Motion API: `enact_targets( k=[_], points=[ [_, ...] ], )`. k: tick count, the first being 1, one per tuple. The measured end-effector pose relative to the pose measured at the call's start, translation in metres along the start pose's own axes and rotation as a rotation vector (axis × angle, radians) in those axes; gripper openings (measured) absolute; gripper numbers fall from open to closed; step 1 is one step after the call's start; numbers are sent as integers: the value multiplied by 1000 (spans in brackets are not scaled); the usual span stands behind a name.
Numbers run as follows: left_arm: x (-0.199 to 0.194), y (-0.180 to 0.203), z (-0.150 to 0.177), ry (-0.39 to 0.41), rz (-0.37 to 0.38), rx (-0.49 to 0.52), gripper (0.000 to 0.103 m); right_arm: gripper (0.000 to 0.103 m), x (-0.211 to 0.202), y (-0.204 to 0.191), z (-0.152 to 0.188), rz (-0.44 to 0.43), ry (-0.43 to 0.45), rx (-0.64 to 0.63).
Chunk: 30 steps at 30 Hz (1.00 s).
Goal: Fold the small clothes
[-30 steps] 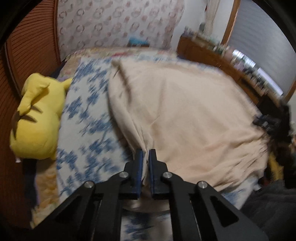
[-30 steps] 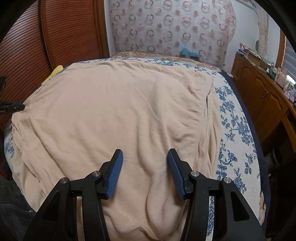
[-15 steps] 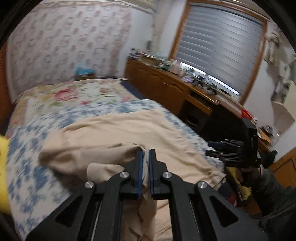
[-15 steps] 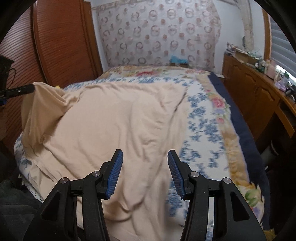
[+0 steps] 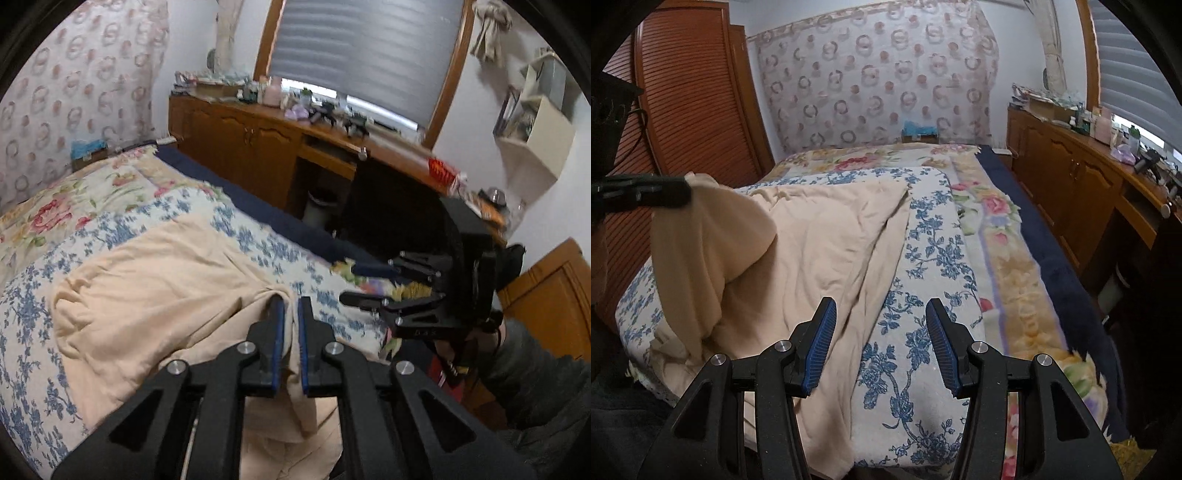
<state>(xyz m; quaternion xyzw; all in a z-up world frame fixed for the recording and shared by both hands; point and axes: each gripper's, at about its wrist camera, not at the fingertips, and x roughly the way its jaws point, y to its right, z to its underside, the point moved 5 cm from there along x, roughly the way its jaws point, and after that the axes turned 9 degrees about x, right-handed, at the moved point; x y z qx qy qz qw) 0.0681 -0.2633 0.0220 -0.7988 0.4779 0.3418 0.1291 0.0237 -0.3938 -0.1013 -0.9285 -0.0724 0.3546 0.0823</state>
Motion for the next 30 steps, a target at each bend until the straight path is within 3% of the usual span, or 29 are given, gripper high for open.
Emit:
enact_targets(
  k=[4,13,17,22,30],
  points=[
    [-4,-8,9,9,-59,-17,18,51,3,-2,2,0,-4,-6],
    [-58,-55,41,53,-251,-53,20,51,24,-37,-13,-58,-22,-76],
    [-93,-92,76,62,-369,-110,20,51,46,-82,-27,-130,-43,-150],
    [-126,-136,119,69,-463,-207,20,51,80,-141,-36,-211,-91,-242],
    [-156,-176,174,83,-529,-322,20,51,133,-234,-22,-340,-234,-404]
  ],
)
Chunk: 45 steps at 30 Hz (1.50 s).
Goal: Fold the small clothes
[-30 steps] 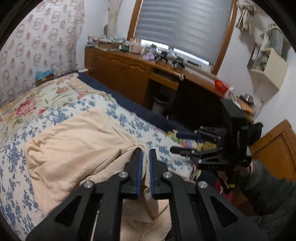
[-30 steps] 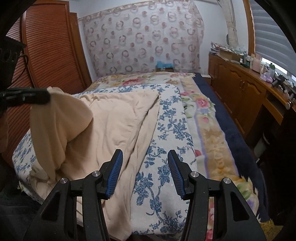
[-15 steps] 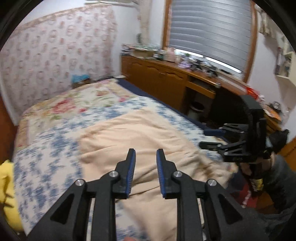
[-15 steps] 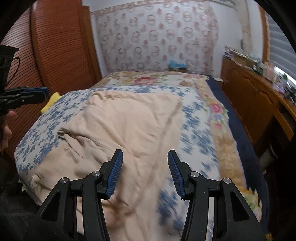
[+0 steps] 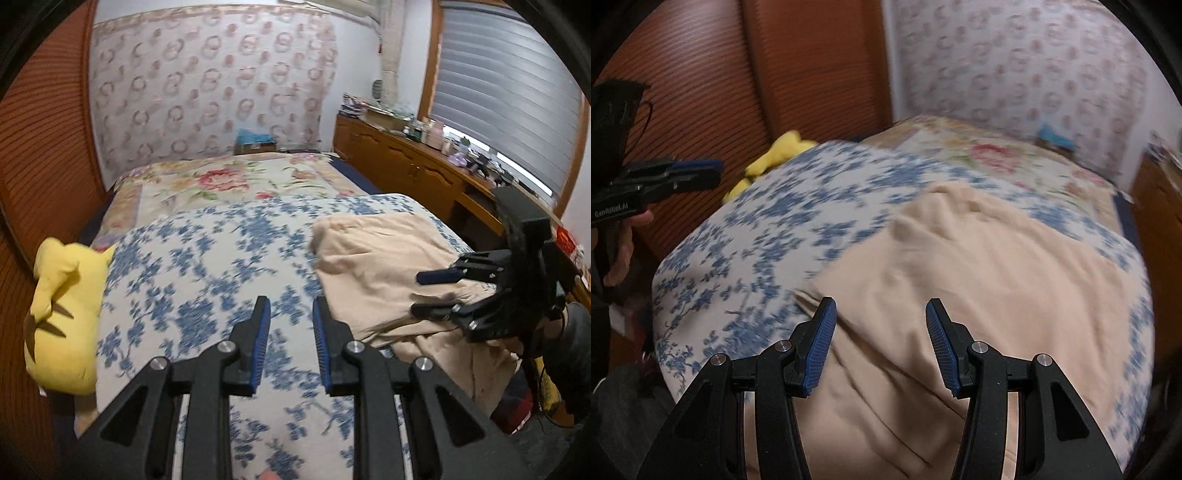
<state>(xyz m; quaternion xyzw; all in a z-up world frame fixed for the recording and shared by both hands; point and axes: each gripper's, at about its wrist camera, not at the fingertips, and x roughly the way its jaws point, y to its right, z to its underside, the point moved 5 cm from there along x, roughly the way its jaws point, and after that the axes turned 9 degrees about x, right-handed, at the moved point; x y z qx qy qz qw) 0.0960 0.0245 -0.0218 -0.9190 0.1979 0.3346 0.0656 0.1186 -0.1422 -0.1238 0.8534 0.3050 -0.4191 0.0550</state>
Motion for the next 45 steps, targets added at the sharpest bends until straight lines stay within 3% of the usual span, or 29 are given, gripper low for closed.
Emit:
enact_targets(
  k=[4,8,12,13,14,16,20,23,28,30,33,36,37,40,45],
  points=[
    [3,-11,12,-8,-7,-29,21,51,30,-28,1,-34,-78,-87],
    [9,-11,23,-21,-3,-35,21,51,54,-42,7,-10,-152,-157],
    [12,-6,27,-28,5,-34,21,51,64,-41,10,27,-171,-191],
    [13,-5,28,-29,9,-34,21,44,64,-39,9,33,-169,-190],
    [14,-4,28,-29,13,-34,21,26,62,-36,7,43,-161,-187],
    [15,-1,29,-28,19,-34,21,9,57,-30,3,46,-145,-172],
    [16,4,28,-25,37,-33,21,6,21,-2,-23,68,-28,-94],
    [17,11,27,-27,50,-24,21,6,-21,40,-52,150,68,-29],
    [20,24,27,-27,82,-19,21,6,-54,127,-80,349,129,71],
    [22,31,29,-31,94,-17,21,6,-60,169,-80,503,143,106],
    [26,42,33,-43,115,-8,21,6,-58,220,-68,617,120,217],
    [31,52,37,-58,137,0,21,17,-55,239,-51,716,85,240],
    [32,56,38,-63,142,3,21,25,-57,240,-44,711,80,253],
    [36,66,39,-74,154,15,21,27,-69,232,-31,651,87,277],
    [41,86,42,-82,185,36,21,28,-94,167,8,413,91,290]
  ],
)
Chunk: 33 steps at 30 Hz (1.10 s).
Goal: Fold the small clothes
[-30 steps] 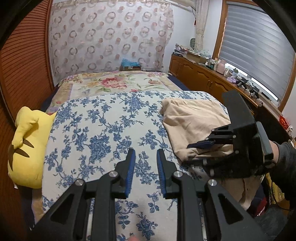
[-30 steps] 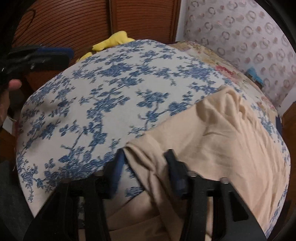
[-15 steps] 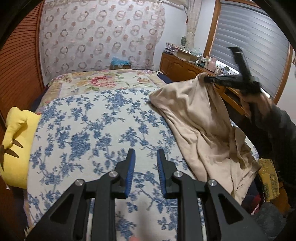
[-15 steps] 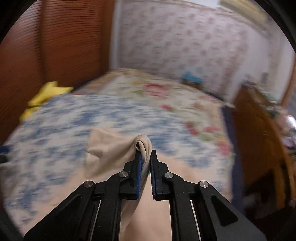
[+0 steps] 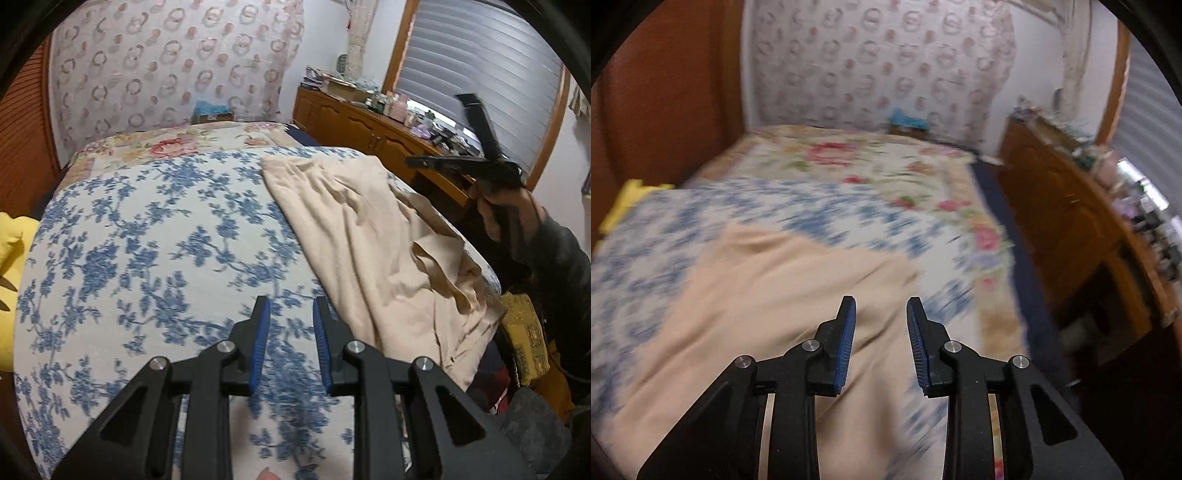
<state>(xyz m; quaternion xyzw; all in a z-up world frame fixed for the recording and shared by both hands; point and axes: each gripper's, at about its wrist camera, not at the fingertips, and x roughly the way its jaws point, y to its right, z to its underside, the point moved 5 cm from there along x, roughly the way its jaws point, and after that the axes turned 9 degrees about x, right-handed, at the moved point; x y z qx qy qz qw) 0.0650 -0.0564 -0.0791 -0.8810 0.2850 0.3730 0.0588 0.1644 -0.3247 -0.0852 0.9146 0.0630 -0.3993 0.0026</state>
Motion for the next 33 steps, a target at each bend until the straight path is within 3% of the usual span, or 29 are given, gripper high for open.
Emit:
enact_targets(
  k=[3,7,15,16,17,20,27,33],
  points=[
    [5,13,2,-11,22,17,21,33,-17,-32,38,-79,-47,-66],
    [13,33,7,-35,52,40,21,37,-19,-62,74,-121,-113,-119],
    [26,60,20,-84,77,74,21,37,-8,-71,110,-126,-221,-165],
    [27,62,21,-88,77,77,21,29,-10,-69,111,-127,-221,-174],
    [28,64,22,-91,76,77,21,16,-13,-69,113,-133,-221,-185],
    [29,65,24,-100,74,81,21,5,-31,-64,120,-147,-191,-223],
    [31,66,23,-112,77,83,21,1,-86,-20,133,-138,-120,-239],
    [33,67,22,-117,78,73,21,1,-99,2,130,-121,-89,-179]
  ],
)
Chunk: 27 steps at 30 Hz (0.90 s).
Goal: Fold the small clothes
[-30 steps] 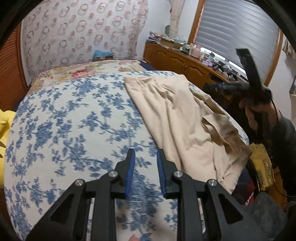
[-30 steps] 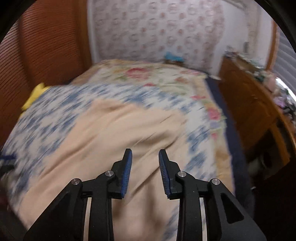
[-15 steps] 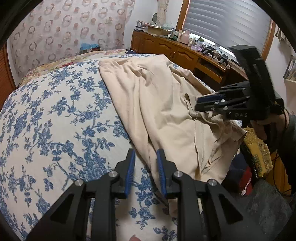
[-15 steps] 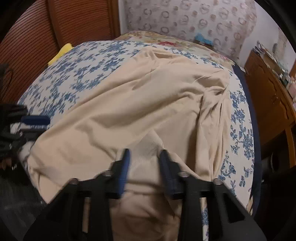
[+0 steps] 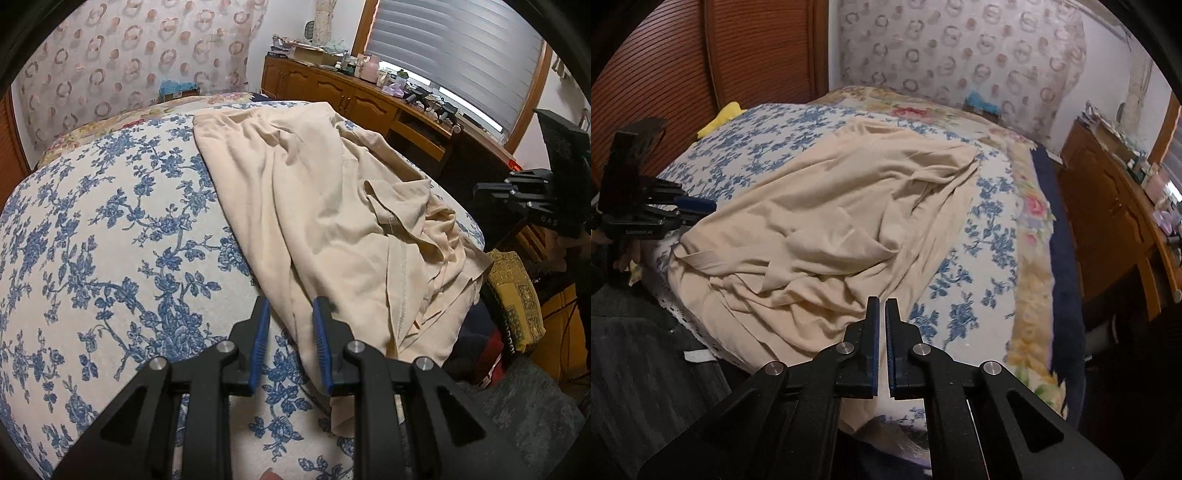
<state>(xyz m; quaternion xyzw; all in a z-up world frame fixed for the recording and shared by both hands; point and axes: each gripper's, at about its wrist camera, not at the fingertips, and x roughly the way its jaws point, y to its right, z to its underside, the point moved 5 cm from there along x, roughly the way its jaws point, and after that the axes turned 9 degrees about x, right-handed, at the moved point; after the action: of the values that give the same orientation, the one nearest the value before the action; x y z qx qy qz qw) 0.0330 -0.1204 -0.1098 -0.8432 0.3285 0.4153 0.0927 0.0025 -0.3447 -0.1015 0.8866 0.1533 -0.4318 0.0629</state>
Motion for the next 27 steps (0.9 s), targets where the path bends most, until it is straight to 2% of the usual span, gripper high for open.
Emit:
enact_targets(
  k=[1,3,4,5,8,11,16,19,20,25,27],
  points=[
    [1,0,0,-2,-1,-1,21,1,1,-2,-3,-5,9,9],
    [1,-1,1,-7,-4,-3,21,9,9,-12,-14,-21,26,11],
    [2,-1,1,-8,-5,-2,21,24,14,-17,-20,-26,28,10],
    [2,-1,1,-8,-6,-3,21,31,23,-26,-26,-32,27,10],
    [3,0,3,-11,-8,0,21,40,47,-44,-41,-47,19,5],
    [4,1,6,-18,-2,1,21,41,74,-58,-50,-48,-27,-2],
    [3,6,15,-30,11,4,21,39,108,-62,-42,-15,-144,-20],
    [0,4,18,-26,24,-13,21,6,99,-59,-35,-14,-132,-35],
    [-1,4,18,-25,27,-17,21,3,94,-57,-32,-21,-124,-36],
    [-11,7,16,-12,32,-12,21,2,45,-38,-19,-24,-20,12],
    [-15,10,16,-7,37,-7,21,2,24,-30,-11,-57,7,47]
  ],
)
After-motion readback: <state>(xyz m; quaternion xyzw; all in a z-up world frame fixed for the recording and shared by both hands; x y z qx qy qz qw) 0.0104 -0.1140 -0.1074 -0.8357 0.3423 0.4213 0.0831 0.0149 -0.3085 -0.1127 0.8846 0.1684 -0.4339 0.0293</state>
